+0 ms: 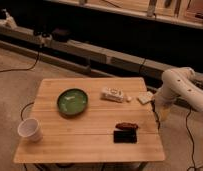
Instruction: Push the eraser across the table
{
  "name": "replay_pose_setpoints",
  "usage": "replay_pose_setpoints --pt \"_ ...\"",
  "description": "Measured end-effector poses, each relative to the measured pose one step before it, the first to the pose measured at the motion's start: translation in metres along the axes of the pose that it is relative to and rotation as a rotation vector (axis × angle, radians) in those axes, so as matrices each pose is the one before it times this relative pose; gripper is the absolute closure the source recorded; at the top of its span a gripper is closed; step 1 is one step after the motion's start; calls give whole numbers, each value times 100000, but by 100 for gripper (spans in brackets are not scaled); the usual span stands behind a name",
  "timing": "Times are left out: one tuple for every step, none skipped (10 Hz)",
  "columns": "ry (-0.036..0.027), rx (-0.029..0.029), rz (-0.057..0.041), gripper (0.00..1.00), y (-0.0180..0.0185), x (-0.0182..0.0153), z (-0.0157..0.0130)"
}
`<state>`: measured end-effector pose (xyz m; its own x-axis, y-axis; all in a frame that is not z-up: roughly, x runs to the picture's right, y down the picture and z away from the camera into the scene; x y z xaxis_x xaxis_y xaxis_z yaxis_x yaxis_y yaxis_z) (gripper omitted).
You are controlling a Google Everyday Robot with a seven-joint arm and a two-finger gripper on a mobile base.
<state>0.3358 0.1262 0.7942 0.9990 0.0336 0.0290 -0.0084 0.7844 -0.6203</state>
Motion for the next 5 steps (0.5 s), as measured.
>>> replay_pose_setpoints --pt "-349 1073 -121 20 278 -280 -79" --pt "-626 1360 -12 20 327 -353 -167" --pt "-791 2026 276 20 651 -572 -278" --pt "-421 1256 211 20 542 -402 -200" --pt "-282 1407 359 20 782 -424 -129"
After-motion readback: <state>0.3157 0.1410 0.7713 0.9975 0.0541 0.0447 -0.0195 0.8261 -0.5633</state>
